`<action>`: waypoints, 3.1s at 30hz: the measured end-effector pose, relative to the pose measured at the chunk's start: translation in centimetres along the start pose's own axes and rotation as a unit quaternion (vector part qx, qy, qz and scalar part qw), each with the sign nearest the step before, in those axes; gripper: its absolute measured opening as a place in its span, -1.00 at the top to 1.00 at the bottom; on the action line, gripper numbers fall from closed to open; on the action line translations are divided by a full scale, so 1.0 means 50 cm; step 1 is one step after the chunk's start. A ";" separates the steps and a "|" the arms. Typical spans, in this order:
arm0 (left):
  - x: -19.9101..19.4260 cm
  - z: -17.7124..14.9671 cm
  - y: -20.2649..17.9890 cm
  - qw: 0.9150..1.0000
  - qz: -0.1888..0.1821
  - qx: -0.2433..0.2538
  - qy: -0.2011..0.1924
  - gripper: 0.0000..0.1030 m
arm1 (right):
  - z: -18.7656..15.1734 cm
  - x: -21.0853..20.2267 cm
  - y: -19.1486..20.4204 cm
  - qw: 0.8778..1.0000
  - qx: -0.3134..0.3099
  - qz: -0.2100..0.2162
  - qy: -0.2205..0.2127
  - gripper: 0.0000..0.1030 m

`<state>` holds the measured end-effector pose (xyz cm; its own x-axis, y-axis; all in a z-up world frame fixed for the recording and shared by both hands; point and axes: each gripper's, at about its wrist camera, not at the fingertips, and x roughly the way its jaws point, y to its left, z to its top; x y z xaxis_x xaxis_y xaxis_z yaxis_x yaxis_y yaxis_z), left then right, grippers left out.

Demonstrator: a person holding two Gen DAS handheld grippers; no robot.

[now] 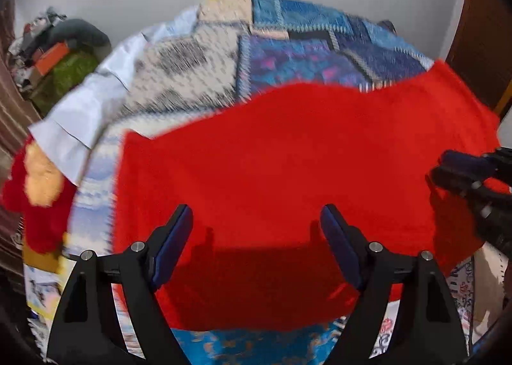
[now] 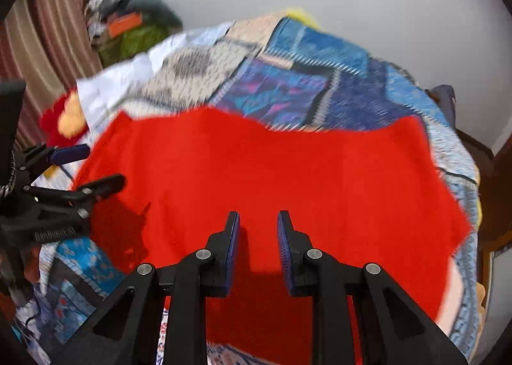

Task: Fold large clothes

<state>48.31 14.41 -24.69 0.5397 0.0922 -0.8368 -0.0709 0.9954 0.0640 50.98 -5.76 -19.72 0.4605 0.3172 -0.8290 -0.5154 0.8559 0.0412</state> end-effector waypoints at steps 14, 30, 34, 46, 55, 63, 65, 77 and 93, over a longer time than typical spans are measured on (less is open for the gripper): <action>0.094 -0.086 0.022 0.997 0.069 0.018 0.021 -0.83 | -0.059 0.064 -0.014 0.972 -0.101 -0.209 -0.022 -1.00; -0.086 -0.195 0.200 0.989 0.070 -0.126 -0.017 -0.78 | -0.115 -0.110 -0.141 0.988 -0.008 -0.155 -0.019 -1.00; -0.102 -0.232 0.180 0.989 0.028 -0.146 -0.008 -0.78 | -0.106 -0.137 -0.118 0.992 -0.004 -0.121 -0.030 -1.00; 0.005 -0.269 0.154 0.955 -0.136 -0.255 0.059 -0.78 | -0.111 -0.056 -0.088 0.998 0.046 -0.032 0.015 -1.00; 0.085 -0.241 0.163 0.921 -0.227 -0.315 0.037 -0.78 | -0.149 0.011 -0.123 0.995 0.091 -0.018 0.032 -1.00; 0.107 -0.151 0.172 0.932 -0.150 -0.329 -0.011 -0.20 | -0.152 0.014 -0.129 0.996 0.078 -0.002 0.034 -1.00; 0.111 -0.137 0.190 0.927 -0.144 -0.345 -0.014 0.06 | -0.152 0.016 -0.133 0.996 0.079 0.002 0.037 -1.00; -0.042 -0.065 0.177 0.967 -0.038 -0.241 -0.076 0.76 | -0.098 -0.043 -0.079 0.996 0.074 0.049 0.026 -1.00; -0.146 -0.080 0.213 0.978 0.012 -0.189 -0.091 0.78 | -0.089 0.132 0.237 0.991 -0.083 0.042 0.094 -1.00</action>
<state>40.25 24.23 -20.06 0.6719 0.1531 -0.7247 -0.3722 0.9157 -0.1517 44.71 4.64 -27.19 0.2772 0.2890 -0.9163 -0.6649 0.7462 0.0342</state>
